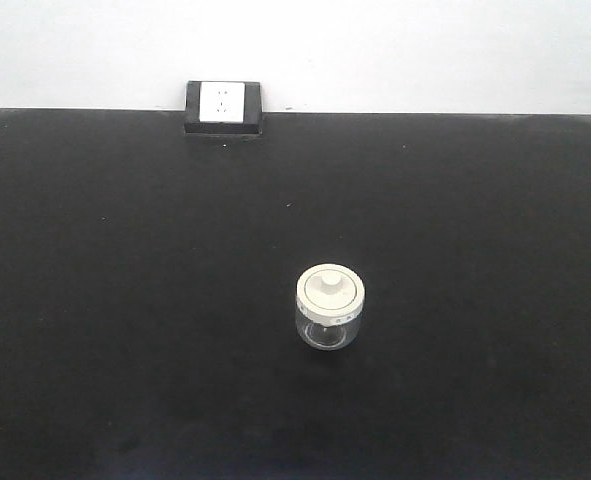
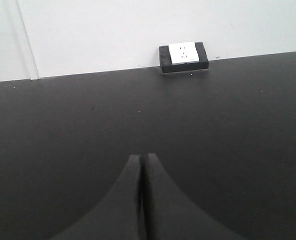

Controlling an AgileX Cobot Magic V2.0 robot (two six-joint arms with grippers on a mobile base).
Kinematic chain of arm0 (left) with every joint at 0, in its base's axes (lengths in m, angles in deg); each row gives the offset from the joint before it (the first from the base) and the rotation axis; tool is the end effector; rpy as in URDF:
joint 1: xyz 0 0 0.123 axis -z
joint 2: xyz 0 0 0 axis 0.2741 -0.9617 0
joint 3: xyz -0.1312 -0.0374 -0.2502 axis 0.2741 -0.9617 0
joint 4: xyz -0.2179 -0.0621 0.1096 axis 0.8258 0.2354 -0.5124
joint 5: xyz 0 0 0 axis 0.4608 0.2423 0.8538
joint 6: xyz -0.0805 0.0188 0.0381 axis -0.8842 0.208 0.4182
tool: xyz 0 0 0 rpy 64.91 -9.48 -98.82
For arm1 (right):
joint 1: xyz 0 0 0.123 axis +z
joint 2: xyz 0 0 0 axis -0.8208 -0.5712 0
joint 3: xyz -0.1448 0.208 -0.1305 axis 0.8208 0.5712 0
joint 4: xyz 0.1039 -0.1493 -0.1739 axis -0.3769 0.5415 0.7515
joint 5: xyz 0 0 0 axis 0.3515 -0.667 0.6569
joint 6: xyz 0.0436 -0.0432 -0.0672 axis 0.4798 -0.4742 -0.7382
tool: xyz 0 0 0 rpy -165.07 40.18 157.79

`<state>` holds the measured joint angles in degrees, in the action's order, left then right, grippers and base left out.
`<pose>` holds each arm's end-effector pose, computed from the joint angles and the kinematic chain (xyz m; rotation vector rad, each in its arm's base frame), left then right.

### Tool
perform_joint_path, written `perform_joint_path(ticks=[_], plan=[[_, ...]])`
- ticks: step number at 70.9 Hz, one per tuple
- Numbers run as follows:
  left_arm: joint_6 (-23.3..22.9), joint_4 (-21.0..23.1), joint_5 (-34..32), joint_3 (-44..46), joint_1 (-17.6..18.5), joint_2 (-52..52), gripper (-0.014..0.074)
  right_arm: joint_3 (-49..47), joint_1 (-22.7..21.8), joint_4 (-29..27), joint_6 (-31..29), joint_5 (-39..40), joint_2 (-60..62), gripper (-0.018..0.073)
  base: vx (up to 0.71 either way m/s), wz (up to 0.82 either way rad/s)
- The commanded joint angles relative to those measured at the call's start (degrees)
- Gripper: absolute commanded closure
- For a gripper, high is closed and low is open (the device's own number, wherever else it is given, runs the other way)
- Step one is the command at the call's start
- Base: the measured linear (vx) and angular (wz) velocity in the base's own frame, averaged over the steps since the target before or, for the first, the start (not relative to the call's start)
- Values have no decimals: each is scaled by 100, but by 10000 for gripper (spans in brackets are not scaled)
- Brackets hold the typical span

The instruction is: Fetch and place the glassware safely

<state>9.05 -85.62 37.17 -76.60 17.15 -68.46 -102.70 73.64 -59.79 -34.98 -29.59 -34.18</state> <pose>0.0561 -0.0007 0.1873 0.0324 1.6863 0.0050 0.0381 -0.0028 0.2617 -0.1056 1.5828 0.1469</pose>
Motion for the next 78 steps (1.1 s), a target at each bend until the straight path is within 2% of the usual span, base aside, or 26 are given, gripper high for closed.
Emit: perform_joint_path(ticks=[1,42,48,53,65,71,78], plan=[[-33,35,-448,-166,8,65,603,-154,-45,115,-35,376,-1,563,0,0],[-33,35,-448,-166,8,65,603,-154,-45,115,-35,384,-1,563,0,0],[-33,35,-448,-166,8,65,603,-154,-89,-102,-72,393,-9,563,0,0],[-33,35,-448,-166,8,65,603,-143,-263,-332,-360,378,-39,563,0,0],[-33,35,-448,-166,8,65,603,67,-984,-1229,-1262,504,-48,563,0,0],[-33,35,-448,-166,8,65,603,304,-1274,-1594,-1492,711,-48,563,0,0],[-33,35,-448,-166,8,65,603,583,-1559,-1724,-1516,937,-48,563,0,0]])
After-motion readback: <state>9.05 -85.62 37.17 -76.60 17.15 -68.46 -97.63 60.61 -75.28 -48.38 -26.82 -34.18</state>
